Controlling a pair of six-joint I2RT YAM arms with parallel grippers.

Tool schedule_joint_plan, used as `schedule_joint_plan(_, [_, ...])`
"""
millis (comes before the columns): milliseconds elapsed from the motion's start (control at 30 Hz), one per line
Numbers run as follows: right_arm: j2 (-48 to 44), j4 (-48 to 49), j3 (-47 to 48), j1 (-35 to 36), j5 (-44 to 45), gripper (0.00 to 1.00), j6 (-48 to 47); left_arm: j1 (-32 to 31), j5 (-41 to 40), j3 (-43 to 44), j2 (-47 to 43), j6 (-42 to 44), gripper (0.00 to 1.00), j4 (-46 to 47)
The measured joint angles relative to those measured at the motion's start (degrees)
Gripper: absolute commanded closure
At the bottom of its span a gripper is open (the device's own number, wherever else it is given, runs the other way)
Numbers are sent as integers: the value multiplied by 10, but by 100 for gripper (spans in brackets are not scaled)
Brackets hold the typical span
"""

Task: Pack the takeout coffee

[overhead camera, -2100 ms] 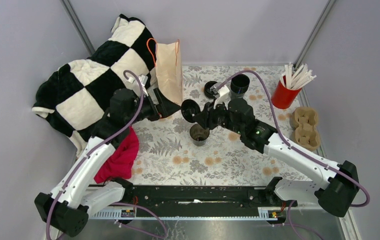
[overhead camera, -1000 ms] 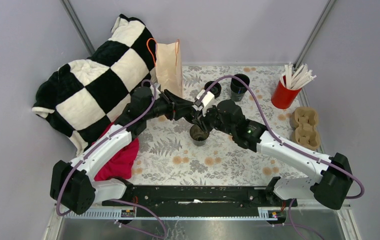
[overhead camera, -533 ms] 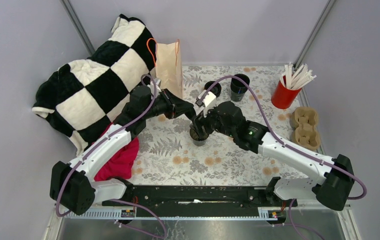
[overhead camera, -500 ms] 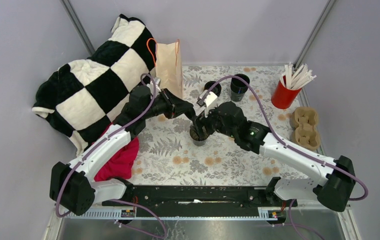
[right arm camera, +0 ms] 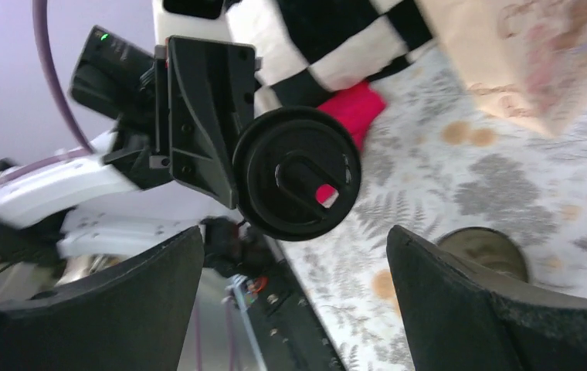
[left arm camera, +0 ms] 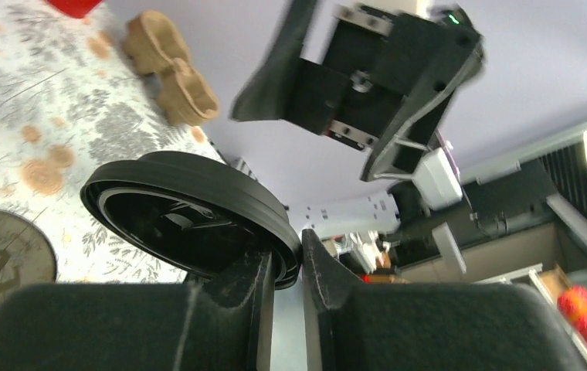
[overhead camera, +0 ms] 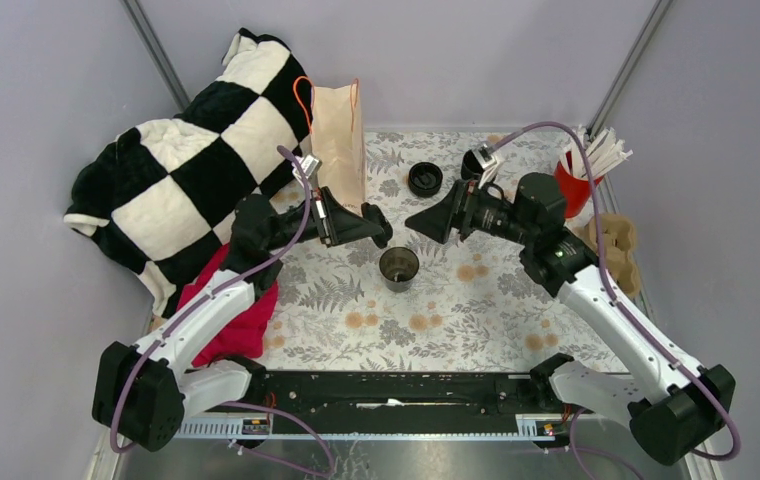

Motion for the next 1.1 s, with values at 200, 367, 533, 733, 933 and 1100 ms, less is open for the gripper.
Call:
schedule_joint_plan(200, [26, 88, -30, -3, -120, 0, 62, 0, 69, -31, -3, -84, 90, 187])
schedule_joint_plan(367, [29, 85, -22, 33, -128, 1, 35, 0, 89, -32, -3, -121, 90, 258])
schedule_joint_plan(533, [45, 35, 17, 99, -96, 5, -38, 0, 94, -35, 2, -145, 90, 294])
schedule_joint_plan(733, [61, 7, 42, 101, -60, 13, -88, 0, 104, -40, 7, -159, 90, 308])
schedule_joint_plan(933, [66, 0, 51, 101, -53, 14, -110, 0, 109, -40, 7, -160, 90, 309])
schedule_joint_plan(1100, [74, 5, 58, 103, -59, 15, -120, 1, 110, -40, 7, -162, 90, 308])
